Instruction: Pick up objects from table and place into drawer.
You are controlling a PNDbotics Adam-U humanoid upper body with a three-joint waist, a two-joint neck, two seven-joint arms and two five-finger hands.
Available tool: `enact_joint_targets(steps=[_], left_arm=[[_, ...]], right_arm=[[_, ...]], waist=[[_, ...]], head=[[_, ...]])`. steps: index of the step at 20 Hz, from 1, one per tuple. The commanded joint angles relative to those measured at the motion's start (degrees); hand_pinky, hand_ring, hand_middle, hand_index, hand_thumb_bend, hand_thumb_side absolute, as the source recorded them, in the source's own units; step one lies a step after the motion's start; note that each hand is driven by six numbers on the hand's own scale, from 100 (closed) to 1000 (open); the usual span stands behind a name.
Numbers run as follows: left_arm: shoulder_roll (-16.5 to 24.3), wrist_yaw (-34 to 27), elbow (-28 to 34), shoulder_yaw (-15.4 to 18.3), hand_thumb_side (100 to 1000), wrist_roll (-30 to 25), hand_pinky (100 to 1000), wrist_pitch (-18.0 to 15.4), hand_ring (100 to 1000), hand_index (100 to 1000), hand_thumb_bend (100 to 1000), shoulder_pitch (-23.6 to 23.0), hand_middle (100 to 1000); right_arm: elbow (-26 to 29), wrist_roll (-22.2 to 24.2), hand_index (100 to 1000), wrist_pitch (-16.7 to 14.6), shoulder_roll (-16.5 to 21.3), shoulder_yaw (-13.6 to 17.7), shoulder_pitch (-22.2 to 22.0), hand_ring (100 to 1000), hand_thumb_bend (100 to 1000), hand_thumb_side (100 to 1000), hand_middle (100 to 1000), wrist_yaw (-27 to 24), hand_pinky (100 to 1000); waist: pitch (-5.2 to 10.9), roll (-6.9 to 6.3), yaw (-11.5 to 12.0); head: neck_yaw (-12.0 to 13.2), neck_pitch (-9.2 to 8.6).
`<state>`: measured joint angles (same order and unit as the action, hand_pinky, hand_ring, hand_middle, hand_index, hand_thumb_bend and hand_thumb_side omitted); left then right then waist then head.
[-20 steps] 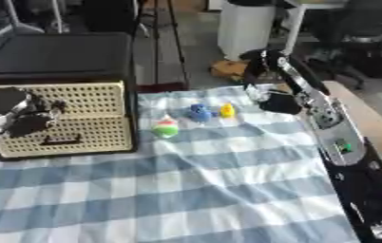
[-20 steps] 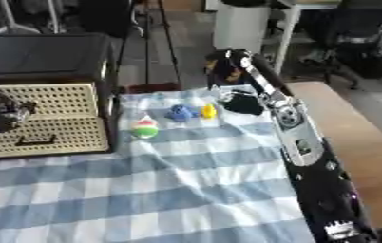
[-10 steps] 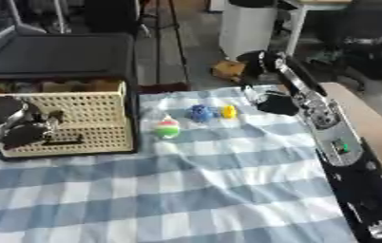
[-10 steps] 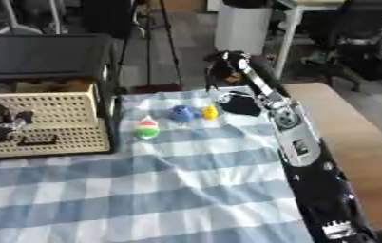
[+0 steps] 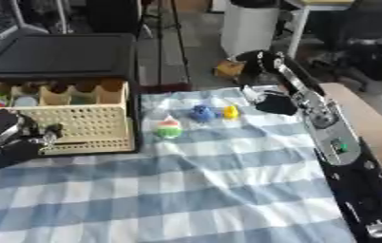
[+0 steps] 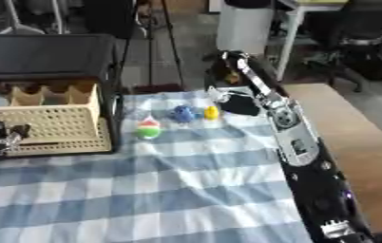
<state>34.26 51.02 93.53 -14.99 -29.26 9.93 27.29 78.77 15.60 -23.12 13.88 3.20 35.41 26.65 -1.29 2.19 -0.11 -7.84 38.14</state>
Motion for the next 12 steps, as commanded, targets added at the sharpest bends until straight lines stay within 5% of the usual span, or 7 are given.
enact_joint_targets(steps=[1,12], left_arm=[[1.8,-1.2,5.3,0.3,1000,-1.5,100,0.5,100,323,103,-0.6,100],[3.8,-3.8,18.0,2.5,1000,-3.7,100,1.8,100,320,100,-5.7,100]], right_arm=[[1.1,-0.1,811,0.0,1.5,0.4,0.8,557,100,293,551,0.1,600],[1.1,-0.2,811,0.1,1.8,0.5,0.6,556,100,291,551,0.1,601]], waist=[[0.75,-0.25,0.2],[1.10,-0.45,0.7]], head=[[-0.3,-0.04],[-0.8,-0.19]])
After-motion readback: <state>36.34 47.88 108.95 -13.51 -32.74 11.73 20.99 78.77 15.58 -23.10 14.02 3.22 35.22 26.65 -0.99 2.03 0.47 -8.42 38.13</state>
